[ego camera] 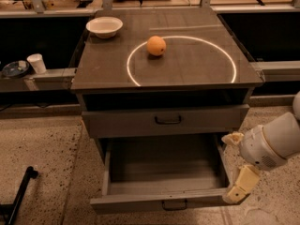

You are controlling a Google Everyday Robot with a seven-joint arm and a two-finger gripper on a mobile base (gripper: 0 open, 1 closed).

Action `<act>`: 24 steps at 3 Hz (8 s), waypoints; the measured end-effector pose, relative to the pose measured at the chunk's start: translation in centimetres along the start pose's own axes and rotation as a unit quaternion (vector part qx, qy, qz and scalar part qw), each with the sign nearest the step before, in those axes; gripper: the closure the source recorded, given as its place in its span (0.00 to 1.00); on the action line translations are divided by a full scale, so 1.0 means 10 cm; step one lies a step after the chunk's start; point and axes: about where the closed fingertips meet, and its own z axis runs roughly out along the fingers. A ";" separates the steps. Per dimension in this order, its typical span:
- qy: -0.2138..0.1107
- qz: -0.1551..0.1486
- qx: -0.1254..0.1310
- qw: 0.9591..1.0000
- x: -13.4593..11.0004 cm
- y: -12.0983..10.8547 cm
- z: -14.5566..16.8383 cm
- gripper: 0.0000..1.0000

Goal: Close middle drawer

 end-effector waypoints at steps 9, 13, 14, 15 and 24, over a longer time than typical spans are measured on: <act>-0.066 -0.077 0.045 0.994 2.08 -0.25 2.58 1.00; -0.173 -0.102 0.116 0.973 2.06 -0.37 2.90 1.00; -0.234 -0.107 0.134 0.957 1.88 -0.43 3.02 1.00; -0.258 -0.110 0.149 0.948 1.69 -0.52 3.11 1.00; -0.326 -0.105 0.177 0.923 0.63 -1.95 3.29 0.28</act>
Offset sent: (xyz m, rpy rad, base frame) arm -0.0249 0.0118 -0.1828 0.6598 -0.3761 0.1372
